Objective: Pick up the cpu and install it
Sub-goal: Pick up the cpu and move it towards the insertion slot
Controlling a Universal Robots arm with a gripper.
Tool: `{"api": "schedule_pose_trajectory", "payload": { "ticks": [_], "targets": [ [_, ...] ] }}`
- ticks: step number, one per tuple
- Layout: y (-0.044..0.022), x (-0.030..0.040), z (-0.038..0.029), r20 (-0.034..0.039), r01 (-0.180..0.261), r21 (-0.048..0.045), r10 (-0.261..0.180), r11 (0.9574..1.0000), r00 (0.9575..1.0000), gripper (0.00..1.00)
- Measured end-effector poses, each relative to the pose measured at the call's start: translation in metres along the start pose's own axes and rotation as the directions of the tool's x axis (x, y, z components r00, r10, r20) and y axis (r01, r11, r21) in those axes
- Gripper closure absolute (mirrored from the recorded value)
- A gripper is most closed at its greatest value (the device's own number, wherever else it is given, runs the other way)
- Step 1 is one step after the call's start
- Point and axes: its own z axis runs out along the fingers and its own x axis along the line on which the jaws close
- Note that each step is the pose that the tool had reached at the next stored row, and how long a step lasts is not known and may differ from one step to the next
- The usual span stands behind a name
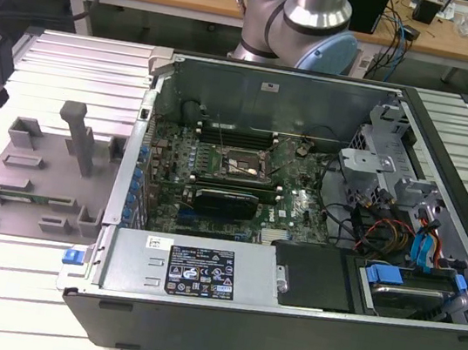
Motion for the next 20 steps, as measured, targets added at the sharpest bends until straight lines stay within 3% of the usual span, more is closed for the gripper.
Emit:
{"api": "schedule_pose_trajectory", "payload": {
  "ticks": [7, 11, 16, 20],
  "targets": [
    [0.0008, -0.0007, -0.0158, -0.0001, 0.000, 0.0001, 0.000, 1.0000, 1.0000, 0.45],
    [0.0017, -0.0017, -0.0360, -0.0001, 0.000, 0.0001, 0.000, 1.0000, 1.0000, 0.45],
    [0.0026, -0.0024, -0.0535, 0.0000, 0.000, 0.0001, 0.000, 1.0000, 1.0000, 0.45],
    [0.0032, -0.0029, -0.0630, -0.0001, 0.000, 0.0001, 0.000, 1.0000, 1.0000, 0.45]
  ]
}}
